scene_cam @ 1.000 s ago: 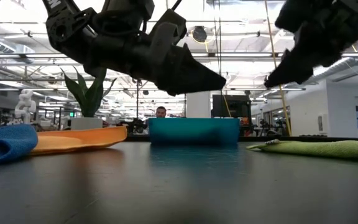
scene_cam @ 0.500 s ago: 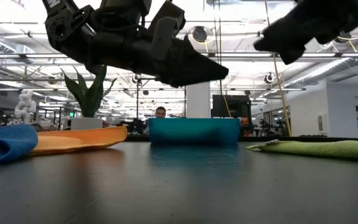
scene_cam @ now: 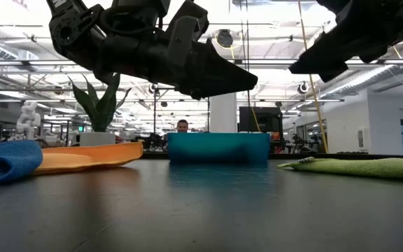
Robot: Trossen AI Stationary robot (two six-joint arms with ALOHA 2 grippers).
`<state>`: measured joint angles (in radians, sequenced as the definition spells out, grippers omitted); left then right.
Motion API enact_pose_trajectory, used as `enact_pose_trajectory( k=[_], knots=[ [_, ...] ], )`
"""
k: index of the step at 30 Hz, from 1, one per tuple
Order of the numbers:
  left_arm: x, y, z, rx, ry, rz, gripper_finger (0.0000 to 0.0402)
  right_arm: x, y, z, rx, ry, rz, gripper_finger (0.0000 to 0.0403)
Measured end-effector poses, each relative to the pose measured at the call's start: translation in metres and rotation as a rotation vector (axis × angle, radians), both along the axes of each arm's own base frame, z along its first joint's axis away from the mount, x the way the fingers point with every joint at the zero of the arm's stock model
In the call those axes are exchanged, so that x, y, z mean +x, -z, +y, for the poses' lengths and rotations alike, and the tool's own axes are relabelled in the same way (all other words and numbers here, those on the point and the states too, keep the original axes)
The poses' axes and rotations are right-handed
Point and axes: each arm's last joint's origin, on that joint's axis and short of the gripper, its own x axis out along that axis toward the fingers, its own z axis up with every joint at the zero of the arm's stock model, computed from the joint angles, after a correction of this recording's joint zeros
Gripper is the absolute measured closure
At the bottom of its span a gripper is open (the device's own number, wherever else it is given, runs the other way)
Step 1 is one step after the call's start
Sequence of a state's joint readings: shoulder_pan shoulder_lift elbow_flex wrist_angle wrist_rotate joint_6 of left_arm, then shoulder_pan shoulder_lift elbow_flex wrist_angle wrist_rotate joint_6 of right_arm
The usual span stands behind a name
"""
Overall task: Fold microfiber towels
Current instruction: Fold the green microfiber cloth
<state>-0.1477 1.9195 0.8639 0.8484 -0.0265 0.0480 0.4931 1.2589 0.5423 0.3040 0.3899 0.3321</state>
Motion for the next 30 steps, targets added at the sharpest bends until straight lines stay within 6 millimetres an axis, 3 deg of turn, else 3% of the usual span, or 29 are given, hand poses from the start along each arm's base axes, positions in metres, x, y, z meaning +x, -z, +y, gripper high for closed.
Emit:
enact_pose_trajectory(
  k=[7,12,19,30],
  knots=[
    [-0.003,0.008,-0.005,0.076,0.035,0.075,0.0286,-0.01,0.013,0.001,0.278,0.021,0.258,0.0273],
    [-0.003,0.008,-0.006,0.086,0.037,0.079,0.0286,-0.015,0.007,0.004,0.37,0.113,0.487,0.0273],
    [-0.003,0.008,-0.006,0.089,0.034,0.075,0.0286,-0.017,-0.013,0.026,0.398,0.091,0.502,0.0273],
    [-0.003,0.008,-0.006,0.085,0.033,0.072,0.0286,-0.021,0.006,0.043,0.491,0.135,0.648,0.0273]
  ],
)
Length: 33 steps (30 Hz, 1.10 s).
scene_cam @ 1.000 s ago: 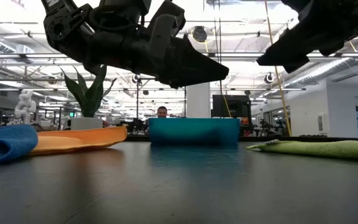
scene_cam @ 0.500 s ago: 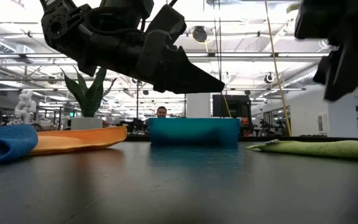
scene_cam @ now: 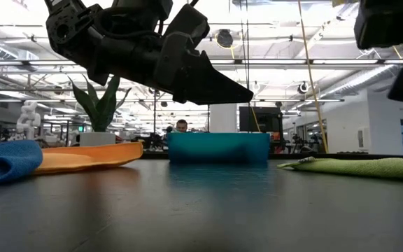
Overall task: Fold microfiber towels
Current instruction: Fold the green microfiber cloth
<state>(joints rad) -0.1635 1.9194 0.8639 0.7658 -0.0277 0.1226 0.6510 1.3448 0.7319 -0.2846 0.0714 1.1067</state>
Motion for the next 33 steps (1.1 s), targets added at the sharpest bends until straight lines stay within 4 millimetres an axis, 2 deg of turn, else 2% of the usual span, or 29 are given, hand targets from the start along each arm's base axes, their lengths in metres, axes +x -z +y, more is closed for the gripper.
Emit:
enact_pose_trajectory(
  k=[4,12,18,24,33],
  knots=[
    [0.0,0.0,0.0,0.0,0.0,-0.003,0.0286,-0.002,0.002,0.002,0.08,-0.004,0.08,0.0273],
    [0.0,0.0,0.0,-0.012,-0.002,-0.001,0.0286,-0.018,0.007,0.008,0.124,0.052,0.261,0.0273],
    [0.0,0.0,-0.001,-0.019,0.022,0.001,0.0286,-0.025,0.007,0.02,0.1,0.107,0.192,0.0273],
    [0.0,0.0,-0.003,-0.016,0.03,0.001,0.0286,-0.035,0.014,0.032,0.116,0.169,0.255,0.0273],
    [-0.002,-0.001,-0.012,-0.022,0.055,-0.012,0.0286,-0.032,0.016,0.025,0.037,0.197,0.21,0.0273]
  ],
)
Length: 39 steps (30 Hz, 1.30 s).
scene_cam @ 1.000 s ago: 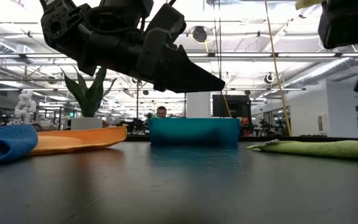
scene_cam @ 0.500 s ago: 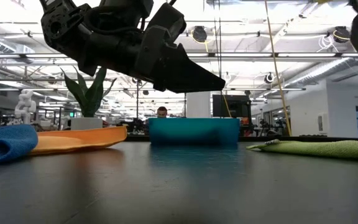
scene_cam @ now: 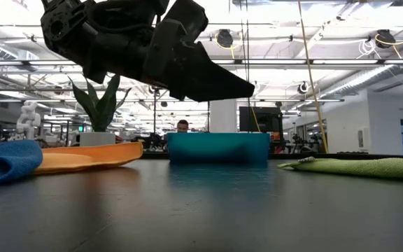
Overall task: Fold microfiber towels
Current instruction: Fold the green microfiber cloth
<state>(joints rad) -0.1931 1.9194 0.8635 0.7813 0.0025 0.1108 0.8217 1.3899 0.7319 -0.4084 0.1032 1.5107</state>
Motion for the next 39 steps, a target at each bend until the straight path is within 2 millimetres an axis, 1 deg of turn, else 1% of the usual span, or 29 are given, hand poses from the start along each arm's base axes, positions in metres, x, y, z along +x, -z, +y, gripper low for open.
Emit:
enact_pose_trajectory(
  k=[2,5,7,9,11,13,17,19,21,24,33,39],
  knots=[
    [0.0,-0.001,-0.003,0.007,0.011,-0.014,0.0286,0.001,0.001,-0.003,-0.007,0.003,0.018,0.0273],
    [0.0,-0.001,-0.004,0.067,0.007,-0.025,0.0286,0.003,0.001,-0.004,-0.006,0.011,0.013,0.0273],
    [0.001,-0.001,0.001,0.09,-0.001,-0.03,0.0283,0.004,0.0,-0.004,-0.001,0.011,-0.006,0.0273],
    [0.006,-0.004,0.007,0.084,0.0,-0.036,0.0274,0.004,0.0,-0.003,0.001,0.012,-0.006,0.0273],
    [0.015,-0.006,0.01,0.078,0.019,-0.045,0.0261,0.004,0.0,-0.003,0.009,0.02,-0.001,0.0273],
    [0.028,-0.003,0.007,0.088,0.058,-0.032,0.0244,0.004,-0.002,-0.002,0.029,0.027,0.02,0.0273],
    [0.055,0.013,0.002,0.157,0.091,0.065,0.0207,0.009,-0.017,0.004,0.053,0.019,0.028,0.0273],
    [0.068,0.021,0.004,0.197,0.068,0.121,0.0189,0.009,-0.024,0.005,0.037,0.019,0.047,0.0273],
    [0.079,0.026,0.007,0.218,0.048,0.166,0.0175,0.008,-0.026,0.006,0.032,0.027,0.06,0.0273],
    [0.088,0.033,0.012,0.244,0.041,0.217,0.0161,0.004,-0.025,0.009,0.037,0.047,0.078,0.0273],
    [0.087,0.04,0.027,0.339,0.027,0.299,0.0156,-0.013,-0.011,0.013,0.047,0.118,0.136,0.0273],
    [0.086,0.041,0.032,0.374,0.015,0.319,0.0156,-0.014,0.011,0.018,0.068,0.106,0.152,0.0273]
  ],
)
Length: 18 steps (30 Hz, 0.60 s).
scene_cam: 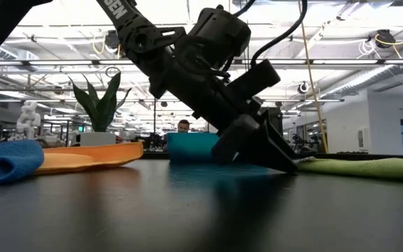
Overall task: Fold microfiber towels
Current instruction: Fold the green microfiber cloth
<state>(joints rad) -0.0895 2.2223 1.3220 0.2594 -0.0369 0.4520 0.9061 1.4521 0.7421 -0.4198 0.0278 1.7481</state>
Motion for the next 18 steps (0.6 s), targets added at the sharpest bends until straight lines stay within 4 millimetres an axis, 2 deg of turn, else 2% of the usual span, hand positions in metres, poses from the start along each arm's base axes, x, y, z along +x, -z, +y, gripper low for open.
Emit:
enact_pose_trajectory(
  k=[4,14,18],
  knots=[
    [0.001,0.004,0.002,0.045,0.022,-0.007,0.0156,0.003,0.008,0.005,0.015,-0.014,0.013,0.0273],
    [0.004,0.013,0.01,0.05,0.015,-0.028,0.0157,0.005,0.009,0.006,0.014,-0.028,-0.013,0.0273],
    [0.005,0.013,0.01,0.073,0.031,-0.035,0.018,0.005,0.009,0.007,0.012,-0.029,-0.022,0.0273]
  ],
)
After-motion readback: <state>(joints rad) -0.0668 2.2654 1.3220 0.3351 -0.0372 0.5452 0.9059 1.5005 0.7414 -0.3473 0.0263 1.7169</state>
